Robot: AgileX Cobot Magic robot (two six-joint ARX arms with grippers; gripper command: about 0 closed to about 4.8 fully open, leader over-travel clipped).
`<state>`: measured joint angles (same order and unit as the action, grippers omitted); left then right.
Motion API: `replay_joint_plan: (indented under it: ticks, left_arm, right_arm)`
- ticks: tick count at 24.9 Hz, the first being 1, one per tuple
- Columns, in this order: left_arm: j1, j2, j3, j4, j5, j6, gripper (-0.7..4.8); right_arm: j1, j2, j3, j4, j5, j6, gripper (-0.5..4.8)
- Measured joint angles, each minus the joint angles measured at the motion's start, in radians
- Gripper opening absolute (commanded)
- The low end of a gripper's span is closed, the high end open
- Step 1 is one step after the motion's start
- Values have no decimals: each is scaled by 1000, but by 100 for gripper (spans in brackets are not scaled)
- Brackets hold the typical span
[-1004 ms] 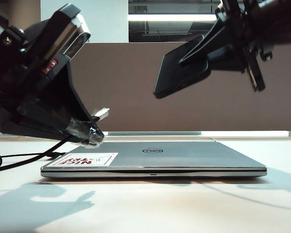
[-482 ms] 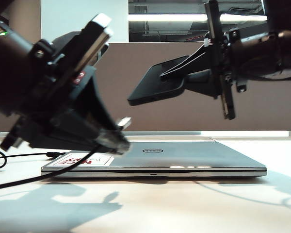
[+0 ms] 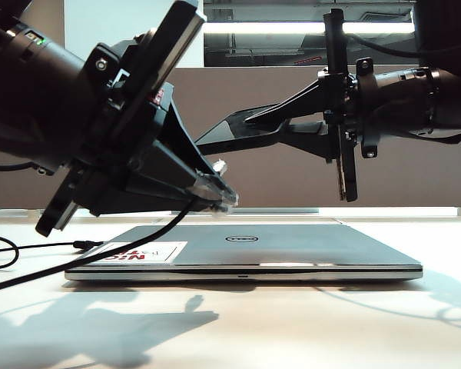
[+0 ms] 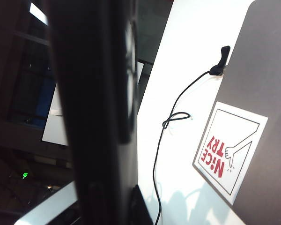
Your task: Pick up the charging cable and the phone, plug the charging cable into the charging port on the phone, and finally place them back on the table.
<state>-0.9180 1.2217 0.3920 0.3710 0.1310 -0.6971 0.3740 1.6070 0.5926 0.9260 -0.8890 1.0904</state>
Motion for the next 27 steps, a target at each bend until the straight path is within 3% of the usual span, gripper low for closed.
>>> replay_joint_plan:
  ticks: [27]
  left_arm:
    - [0,49,-3,81,0,-49,-6]
  right_arm:
    - [0,23,-66,60,-4,13,-5]
